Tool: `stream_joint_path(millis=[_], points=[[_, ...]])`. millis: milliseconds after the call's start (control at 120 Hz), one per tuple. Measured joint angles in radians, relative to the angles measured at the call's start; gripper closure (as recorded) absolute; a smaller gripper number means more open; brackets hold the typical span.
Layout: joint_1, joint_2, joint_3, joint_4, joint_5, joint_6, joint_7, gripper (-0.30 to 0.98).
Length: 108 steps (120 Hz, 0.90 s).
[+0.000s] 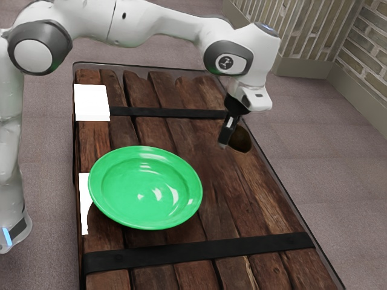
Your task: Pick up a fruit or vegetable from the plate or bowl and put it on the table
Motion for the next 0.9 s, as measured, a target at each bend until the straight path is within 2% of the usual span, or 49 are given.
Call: stream_joint_path(millis=[167, 325, 517, 608, 683, 808, 867, 900], points=[[0.022, 0.048, 0.171, 0.021, 0.003, -0.019, -0.022, 0.49], [0.022, 0.065, 0.291, 0.016, 0.004, -0.042, -0.037, 0.49], [0.027, 0.071, 0.326, -0.022, 0.004, -0.093, -0.048, 0.49], [0.057, 0.078, 0.327, -0.028, -0.008, -0.108, -0.049, 0.28], [0.071, 0.081, 0.327, -0.028, -0.017, -0.116, -0.049, 0.16], [0.076, 0.083, 0.327, -0.028, -0.027, -0.122, -0.046, 0.07], [0.077, 0.082, 0.323, -0.017, -0.054, -0.123, -0.045, 0.04], [0.083, 0.082, 0.29, 0.013, -0.071, -0.12, -0.044, 0.03]])
